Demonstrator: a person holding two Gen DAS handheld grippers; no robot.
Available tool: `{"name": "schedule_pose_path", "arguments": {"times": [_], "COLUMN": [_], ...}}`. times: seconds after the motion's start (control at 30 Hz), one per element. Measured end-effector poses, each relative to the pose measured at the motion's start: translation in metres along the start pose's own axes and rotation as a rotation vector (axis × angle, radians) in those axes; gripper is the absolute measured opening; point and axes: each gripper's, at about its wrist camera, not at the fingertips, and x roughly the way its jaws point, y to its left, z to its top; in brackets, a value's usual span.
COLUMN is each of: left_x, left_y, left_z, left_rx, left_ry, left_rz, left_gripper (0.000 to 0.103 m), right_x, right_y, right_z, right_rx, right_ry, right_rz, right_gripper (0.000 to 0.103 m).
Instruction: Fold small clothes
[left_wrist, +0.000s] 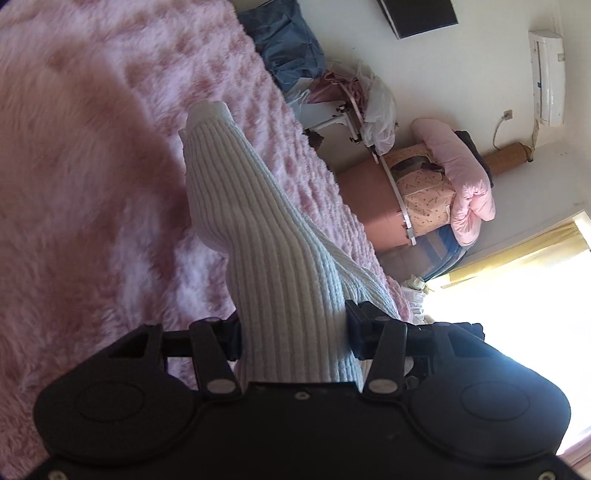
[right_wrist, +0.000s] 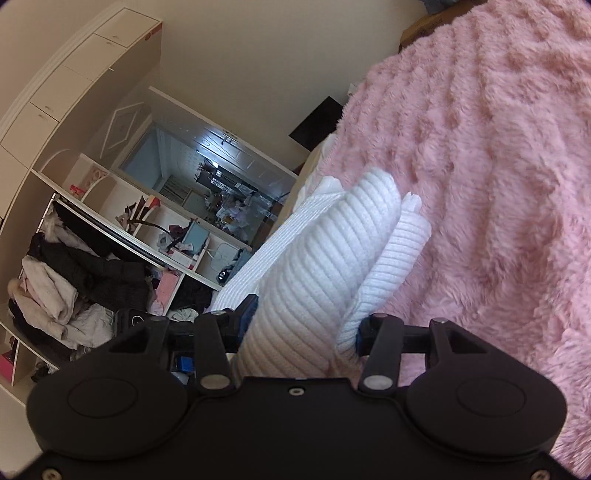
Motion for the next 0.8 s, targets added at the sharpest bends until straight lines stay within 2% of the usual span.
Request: {"name": "schedule_pose_path", "arguments": {"times": [0.13, 0.2, 0.33, 0.4, 0.5, 0.6, 0.67, 0.73, 0.8], "left_x": [0.014, 0.016, 0.010, 0.007, -0.003, -0.022, -0.038, -0.053, -0.062], "left_y": [0.043, 0.059, 0.074, 0.066, 0.039, 0.005, -0.019, -0.039, -0.056], "left_z": [-0.025, -0.035, -0.042, -0.040, -0.038, -0.045, -0.056, -0.068, -0.081], "left_rx": [-0.042, -0.058, -0.069, -0.040, 0.070, 0.230, 0.335, 0.388, 0.412], "left_ry": [0.052, 0.055, 0.031, 0.037, 0.046, 0.048, 0.020, -0.020, -0.043], "left_rz": [0.073, 0.084, 0.055, 0.092, 0.194, 0.322, 0.375, 0.385, 0.358], "left_gripper": [0.050, 0.053, 0.055, 0.056, 0.056, 0.055, 0.056, 0.058, 0.060], "right_x": [0.022, 0.026, 0.020, 0.019, 0.008, -0.010, -0.026, -0.044, -0.059], "right_y": [-0.039, -0.054, -0.074, -0.074, -0.068, -0.059, -0.050, -0.037, -0.019], "right_z": [-0.030, -0.040, -0.051, -0.050, -0.047, -0.047, -0.047, -0.048, -0.050], "right_rx": [0.044, 0.062, 0.101, 0.101, 0.101, 0.072, 0.045, 0.009, -0.047], "right_ry": [0.076, 0.102, 0.084, 0.088, 0.092, 0.095, 0.087, 0.063, 0.019], "right_rz": [-0.080, -0.104, -0.059, -0.059, -0.080, -0.123, -0.179, -0.239, -0.280], "right_gripper": [0.049, 0.049, 0.050, 0.052, 0.057, 0.057, 0.057, 0.057, 0.057]}}
